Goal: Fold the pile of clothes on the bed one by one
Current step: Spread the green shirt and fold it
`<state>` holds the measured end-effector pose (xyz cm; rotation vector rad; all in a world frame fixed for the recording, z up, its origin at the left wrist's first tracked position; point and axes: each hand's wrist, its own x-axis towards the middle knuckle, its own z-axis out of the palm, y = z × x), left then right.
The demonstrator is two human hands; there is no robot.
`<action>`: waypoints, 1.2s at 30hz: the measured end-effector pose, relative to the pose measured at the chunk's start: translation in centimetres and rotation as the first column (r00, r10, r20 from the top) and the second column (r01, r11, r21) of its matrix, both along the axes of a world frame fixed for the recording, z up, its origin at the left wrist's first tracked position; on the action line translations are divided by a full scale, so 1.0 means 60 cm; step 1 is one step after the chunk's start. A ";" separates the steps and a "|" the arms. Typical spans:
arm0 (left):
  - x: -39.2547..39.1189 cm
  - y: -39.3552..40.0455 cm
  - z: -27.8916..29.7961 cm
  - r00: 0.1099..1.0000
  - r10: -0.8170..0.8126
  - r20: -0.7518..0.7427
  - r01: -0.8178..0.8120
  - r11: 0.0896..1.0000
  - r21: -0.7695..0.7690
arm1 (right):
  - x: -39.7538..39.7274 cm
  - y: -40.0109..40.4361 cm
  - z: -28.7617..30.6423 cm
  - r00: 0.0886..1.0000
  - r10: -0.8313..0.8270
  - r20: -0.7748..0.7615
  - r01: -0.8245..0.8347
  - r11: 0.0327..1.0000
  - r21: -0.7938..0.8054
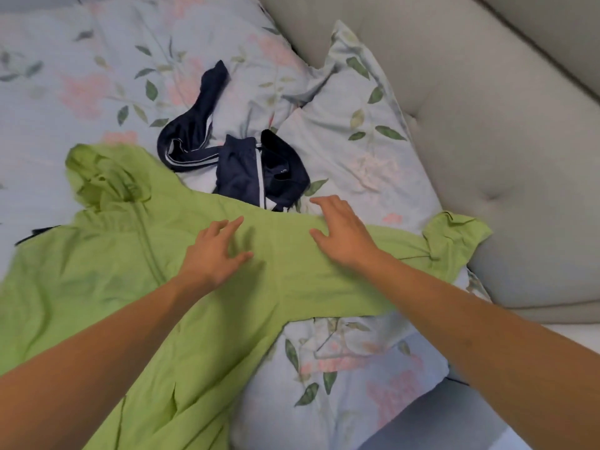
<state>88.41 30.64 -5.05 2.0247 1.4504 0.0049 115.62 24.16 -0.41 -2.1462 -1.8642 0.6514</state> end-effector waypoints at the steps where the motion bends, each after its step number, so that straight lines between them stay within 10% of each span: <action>1: -0.030 0.008 -0.002 1.000 0.025 -0.019 -0.025 1.000 0.013 | -0.038 0.018 -0.013 0.999 0.031 -0.018 -0.032 0.999 -0.018; 12: -0.392 0.088 -0.051 0.946 0.257 -0.200 -0.245 0.966 0.085 | -0.344 0.195 -0.128 0.977 0.205 -0.051 -0.210 0.969 -0.126; 19: -0.476 0.157 -0.060 0.903 0.425 -0.057 -0.404 0.889 0.216 | -0.428 0.316 -0.134 0.987 0.114 -0.115 -0.125 0.988 -0.094; 27: -0.463 0.255 -0.057 0.925 0.380 0.010 -0.374 0.915 -0.150 | -0.441 0.396 -0.127 0.873 -0.251 -0.419 0.048 0.897 -0.439; 36: -0.432 0.299 -0.074 0.748 0.602 0.278 -0.516 0.792 -0.327 | -0.377 0.381 -0.142 0.900 -0.206 -0.384 0.071 0.939 -0.337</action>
